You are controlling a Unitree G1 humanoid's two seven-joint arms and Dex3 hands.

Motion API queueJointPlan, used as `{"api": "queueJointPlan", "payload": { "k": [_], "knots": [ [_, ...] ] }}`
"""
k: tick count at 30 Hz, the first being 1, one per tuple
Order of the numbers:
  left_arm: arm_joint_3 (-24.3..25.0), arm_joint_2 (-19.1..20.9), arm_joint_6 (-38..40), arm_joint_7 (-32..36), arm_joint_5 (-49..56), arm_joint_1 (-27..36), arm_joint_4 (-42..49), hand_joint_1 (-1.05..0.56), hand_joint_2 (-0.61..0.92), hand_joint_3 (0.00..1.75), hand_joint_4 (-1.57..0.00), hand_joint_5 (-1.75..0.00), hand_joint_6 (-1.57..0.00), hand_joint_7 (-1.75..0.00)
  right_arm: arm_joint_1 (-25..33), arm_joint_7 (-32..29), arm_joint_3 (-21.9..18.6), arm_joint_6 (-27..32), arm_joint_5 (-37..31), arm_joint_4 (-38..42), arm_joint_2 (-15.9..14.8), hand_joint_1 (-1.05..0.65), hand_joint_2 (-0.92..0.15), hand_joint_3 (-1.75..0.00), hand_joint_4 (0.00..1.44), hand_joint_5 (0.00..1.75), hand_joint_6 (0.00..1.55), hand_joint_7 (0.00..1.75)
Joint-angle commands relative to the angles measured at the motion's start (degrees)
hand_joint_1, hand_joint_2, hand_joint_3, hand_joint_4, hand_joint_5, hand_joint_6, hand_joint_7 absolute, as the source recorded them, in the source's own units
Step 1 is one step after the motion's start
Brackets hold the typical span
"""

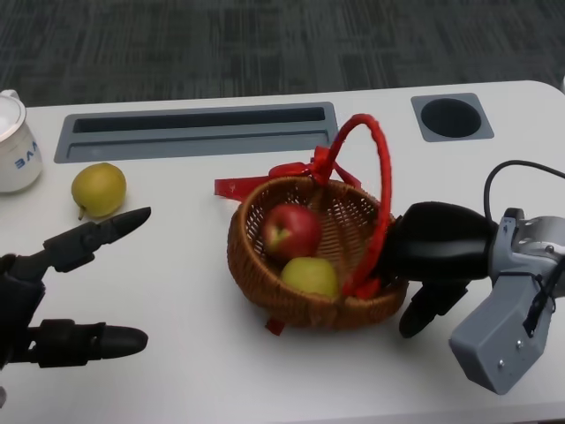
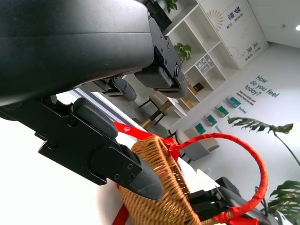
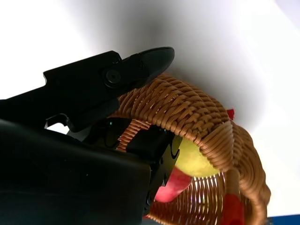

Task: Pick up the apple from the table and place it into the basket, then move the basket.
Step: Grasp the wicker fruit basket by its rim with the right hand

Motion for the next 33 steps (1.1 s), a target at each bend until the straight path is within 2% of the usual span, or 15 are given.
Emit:
{"api": "queueJointPlan", "payload": {
  "k": [1,4,7,10,13,17,18,19,23,25,33],
  "knots": [
    [0.8,-0.25,-0.16,0.91,0.45,0.66,-1.12,-0.77,0.7,0.0,-0.62,-0.02,-0.58,-0.01,-1.75,-2.03,3.93,2.46,-3.25,2.83,1.08,-0.67,-0.86,-0.01,0.88,0.03,0.8,0.02],
    [1.06,-0.6,-0.2,1.09,0.75,0.7,-1.54,-0.77,0.7,0.0,-0.63,-0.03,-0.59,-0.01,-3.19,-3.91,6.71,3.6,-4.88,4.04,2.1,-0.6,-0.86,-0.01,0.98,0.07,0.85,0.03],
    [1.4,-0.94,-0.48,1.26,0.91,0.68,-1.68,-0.77,0.7,0.0,-0.65,-0.03,-0.6,-0.02,-4.33,-6.21,9.18,3.6,-6.28,4.18,2.51,-0.44,-0.87,-0.01,1.14,0.13,0.93,0.05],
    [1.81,-1.36,-0.78,1.55,1.12,0.65,-1.62,-0.77,0.7,0.0,-0.67,-0.03,-0.61,-0.02,-5.15,-9.59,10.96,3.23,-7.2,3.52,2.33,-0.26,-0.82,0.0,1.17,0.14,0.97,0.04],
    [2.04,-1.58,-1.11,1.82,1.31,0.54,-1.3,-0.76,0.7,0.0,-0.68,-0.03,-0.62,-0.02,-5.75,-12.23,11.13,2.61,-6.88,2.77,2.0,-0.18,-0.81,0.0,1.21,0.16,0.98,0.03],
    [2.12,-1.75,-1.45,2.11,1.73,0.31,-1.05,-0.77,0.71,0.0,-0.7,-0.03,-0.63,-0.01,-7.12,-15.19,10.22,1.5,-6.06,1.06,1.22,-0.21,-0.84,0.0,1.02,0.64,0.96,0.01],
    [2.13,-1.79,-1.48,2.16,1.81,0.29,-1.08,-0.77,0.71,0.01,-0.7,-0.03,-0.63,-0.01,-7.46,-15.55,10.11,1.51,-6.06,0.64,1.02,-0.21,-0.84,0.0,0.99,0.67,0.95,0.0],
    [2.15,-1.85,-1.53,2.19,1.84,0.25,-1.06,-0.77,0.71,0.01,-0.71,-0.03,-0.63,-0.01,-7.77,-16.01,10.0,1.47,-6.08,0.33,0.82,-0.22,-0.83,0.0,0.98,0.66,0.94,0.0],
    [2.31,-2.17,-1.86,2.09,1.65,-0.01,-0.71,-0.76,0.72,0.0,-0.72,-0.03,-0.64,-0.01,-8.63,-18.2,9.4,0.46,-5.66,0.28,0.29,-0.21,-0.79,0.0,1.09,0.28,0.94,0.0],
    [2.35,-2.27,-1.92,1.95,1.44,-0.12,-0.55,-0.75,0.72,0.0,-0.72,-0.03,-0.65,-0.01,-9.01,-19.01,9.13,-0.16,-5.43,0.74,0.16,-0.2,-0.78,0.0,1.11,0.16,0.94,0.0],
    [2.29,-2.69,-2.19,1.88,1.09,-0.91,0.17,-0.74,0.72,0.0,-0.73,-0.02,-0.65,-0.01,-10.46,-18.75,7.53,-1.42,-3.87,2.41,0.1,-0.19,-0.79,-0.01,1.2,0.11,0.94,0.01]
  ]
}}
